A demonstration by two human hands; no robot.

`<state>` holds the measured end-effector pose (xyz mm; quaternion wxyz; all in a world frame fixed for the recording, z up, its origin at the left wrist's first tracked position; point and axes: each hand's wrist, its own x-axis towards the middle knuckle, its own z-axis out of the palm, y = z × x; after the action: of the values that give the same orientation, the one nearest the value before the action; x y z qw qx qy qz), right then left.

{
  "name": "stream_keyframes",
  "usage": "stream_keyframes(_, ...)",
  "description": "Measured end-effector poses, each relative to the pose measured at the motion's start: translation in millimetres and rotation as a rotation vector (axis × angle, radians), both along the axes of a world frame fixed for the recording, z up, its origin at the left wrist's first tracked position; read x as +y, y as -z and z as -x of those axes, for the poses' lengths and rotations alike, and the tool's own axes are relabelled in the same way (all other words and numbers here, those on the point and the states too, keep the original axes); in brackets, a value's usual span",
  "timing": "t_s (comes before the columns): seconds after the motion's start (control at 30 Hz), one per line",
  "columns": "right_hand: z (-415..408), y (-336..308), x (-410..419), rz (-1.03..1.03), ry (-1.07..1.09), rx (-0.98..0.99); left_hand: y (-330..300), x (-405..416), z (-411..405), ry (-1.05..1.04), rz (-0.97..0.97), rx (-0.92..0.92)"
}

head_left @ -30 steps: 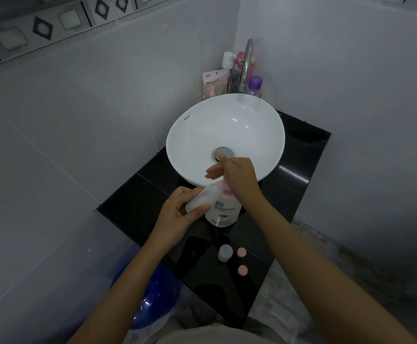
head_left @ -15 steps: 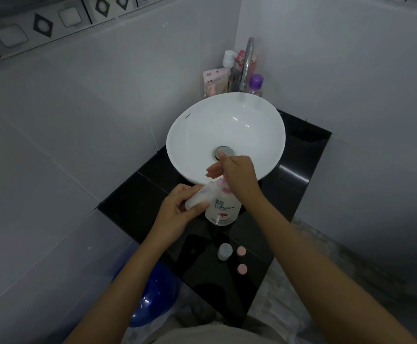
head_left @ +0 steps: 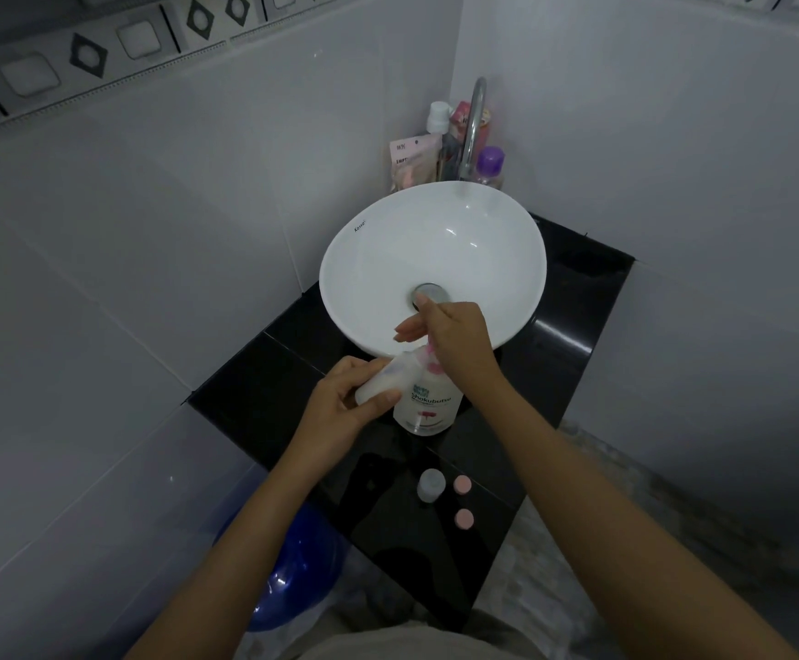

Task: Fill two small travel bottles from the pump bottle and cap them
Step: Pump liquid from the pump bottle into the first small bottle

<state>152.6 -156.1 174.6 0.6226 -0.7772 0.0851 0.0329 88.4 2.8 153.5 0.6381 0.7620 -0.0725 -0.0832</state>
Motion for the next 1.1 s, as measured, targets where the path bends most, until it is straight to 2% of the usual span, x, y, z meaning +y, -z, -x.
stream_keyframes(0.13, 6.8, 10.7, 2.2, 0.019, 0.016, -0.055, 4.3, 1.8, 0.5, 0.008, -0.023, 0.032)
stream_keyframes(0.3, -0.6, -2.6, -1.0, 0.061, -0.053, 0.036, -1.2, 1.3, 0.9, 0.019, 0.009, 0.016)
stream_keyframes(0.57, 2.8, 10.3, 2.2, -0.004, 0.031, -0.060, 0.5, 2.1, -1.7, 0.016, -0.005, 0.028)
stream_keyframes(0.7, 4.4, 15.1, 1.4, 0.050, 0.002, -0.064, 0.6, 2.5, 1.3, 0.020, -0.040, 0.029)
stream_keyframes(0.9, -3.2, -3.8, -2.3, 0.018, -0.068, -0.081, -9.3, 3.7, -1.5, 0.030, 0.019, 0.059)
stream_keyframes(1.1, 3.0, 9.6, -1.8, -0.021, -0.038, -0.157, -5.5, 3.3, -3.5, 0.060, 0.061, 0.121)
